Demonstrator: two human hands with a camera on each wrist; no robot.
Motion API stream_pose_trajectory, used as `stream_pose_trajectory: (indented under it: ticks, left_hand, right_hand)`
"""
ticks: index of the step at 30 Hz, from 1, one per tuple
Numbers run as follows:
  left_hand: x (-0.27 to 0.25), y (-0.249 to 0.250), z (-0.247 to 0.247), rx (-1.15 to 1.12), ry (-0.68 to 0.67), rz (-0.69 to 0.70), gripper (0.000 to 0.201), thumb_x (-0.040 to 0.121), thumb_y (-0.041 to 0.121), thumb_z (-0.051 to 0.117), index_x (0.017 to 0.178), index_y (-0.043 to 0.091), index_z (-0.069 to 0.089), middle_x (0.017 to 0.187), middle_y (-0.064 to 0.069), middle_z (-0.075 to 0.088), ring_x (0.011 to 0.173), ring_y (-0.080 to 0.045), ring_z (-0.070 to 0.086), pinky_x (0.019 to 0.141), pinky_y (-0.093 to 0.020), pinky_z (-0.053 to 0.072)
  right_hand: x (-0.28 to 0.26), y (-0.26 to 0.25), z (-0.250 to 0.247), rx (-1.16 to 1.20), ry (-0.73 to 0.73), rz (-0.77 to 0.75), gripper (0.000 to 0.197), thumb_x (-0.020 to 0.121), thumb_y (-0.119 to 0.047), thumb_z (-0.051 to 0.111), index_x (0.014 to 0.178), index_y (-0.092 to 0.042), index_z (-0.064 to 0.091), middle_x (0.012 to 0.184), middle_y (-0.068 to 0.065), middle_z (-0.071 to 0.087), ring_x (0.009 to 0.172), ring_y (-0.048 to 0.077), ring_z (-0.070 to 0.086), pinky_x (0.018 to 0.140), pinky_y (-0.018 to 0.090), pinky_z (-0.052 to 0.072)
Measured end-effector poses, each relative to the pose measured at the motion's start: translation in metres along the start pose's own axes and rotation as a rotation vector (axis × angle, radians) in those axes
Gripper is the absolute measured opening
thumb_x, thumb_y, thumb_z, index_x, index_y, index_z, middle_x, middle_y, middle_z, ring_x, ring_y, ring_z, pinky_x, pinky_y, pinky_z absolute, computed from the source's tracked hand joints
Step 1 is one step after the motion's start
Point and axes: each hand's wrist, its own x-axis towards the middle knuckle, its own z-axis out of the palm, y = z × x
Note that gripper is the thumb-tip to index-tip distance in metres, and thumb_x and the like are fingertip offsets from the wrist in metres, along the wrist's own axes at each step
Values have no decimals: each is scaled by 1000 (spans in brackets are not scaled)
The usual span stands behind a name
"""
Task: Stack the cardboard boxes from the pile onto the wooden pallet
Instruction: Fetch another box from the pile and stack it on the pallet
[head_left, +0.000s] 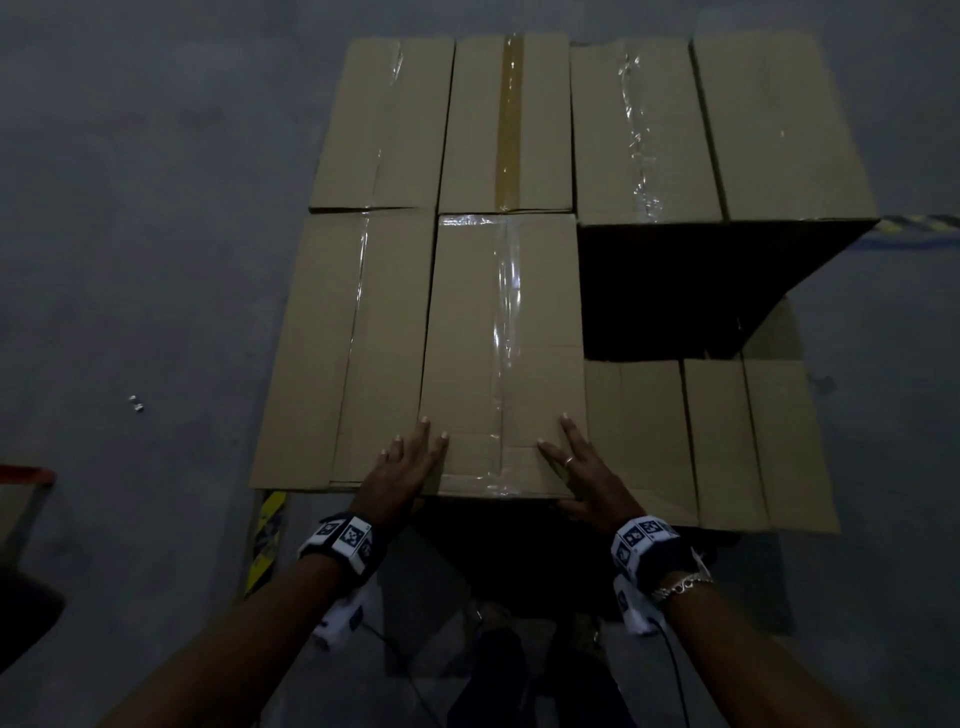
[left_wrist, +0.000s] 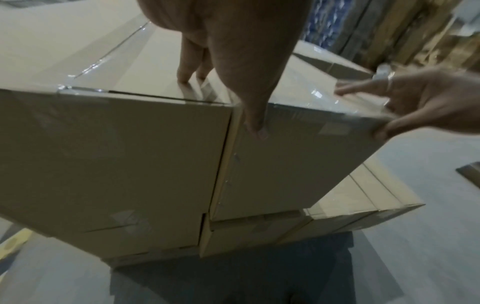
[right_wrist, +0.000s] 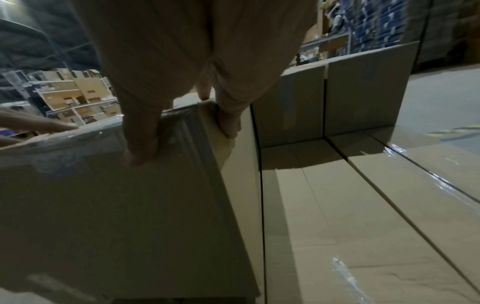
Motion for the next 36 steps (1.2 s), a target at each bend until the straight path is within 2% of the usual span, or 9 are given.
stream_pose_trajectory:
  ticks: [6,10,14,18,20,23,26,31,36]
  left_hand:
    - [6,7,5,18,-88,-41,131,45,24,99,155,19,27,158,-21,34,120,-55,54,86,-60,54]
    - [1,15,1,-50,-73,-83,121,64,16,91,160,21,16,166,-18,15,137,-56,36,103,-63,43]
    - [-7,24,-8,-87,-76,-104,102,86,18,73,161,21,4,168,-16,-4,146,-53,17,113,-58,35]
    - [-24,45,-20,-269,-35,-77,91,88,32,73,159,9,20,164,-28,9,150,-46,15,113,-57,38]
    - [-28,57,-28,-381,23,-84,86,87,39,71,154,2,32,159,-33,20,148,-47,21,110,-57,41]
    - [-35,92,-56,-489,46,-80,84,90,50,66,156,12,28,163,-19,20,148,-35,29,111,-40,38]
    - [-40,134,-75,-518,39,4,78,90,51,66,153,17,34,163,-11,22,141,-30,41,104,-35,41]
    - [-49,202,-107,-508,-48,136,60,89,51,69,135,15,53,162,-9,23,127,-28,56,98,-31,45]
    - [-61,275,-132,-451,-46,304,49,90,43,71,125,11,62,125,-12,61,98,-29,65,83,-33,48]
  right_hand:
    - [-2,7,9,-34,-21,15,112,69,-9,88,156,-38,25,164,-15,-25,156,19,4,118,42,34]
    - [-3,2,9,-72,-20,61,106,71,-21,89,156,-35,27,167,-13,-19,154,21,18,115,42,36]
    - [-16,-13,-1,29,-1,101,81,80,-32,84,149,-20,44,170,-3,4,152,19,25,114,43,41]
    - [-37,-33,-11,74,-1,243,69,85,-37,79,145,-20,51,162,5,33,145,22,38,115,36,37]
    - [-48,-40,-19,117,11,295,67,85,-39,79,143,-21,53,149,6,51,133,23,52,107,31,43]
    - [-73,-49,-36,145,17,336,64,86,-45,75,144,-29,51,137,1,58,121,22,58,96,30,49]
    - [-111,-51,-53,201,132,394,62,87,-42,74,143,-28,52,137,-2,57,119,21,59,95,37,54]
    - [-186,-54,-78,279,326,474,52,89,-34,76,136,-26,58,134,-4,61,118,14,60,97,26,50]
    - [-290,-54,-79,430,559,628,40,84,-45,77,120,-40,60,122,-5,63,117,15,59,101,38,50]
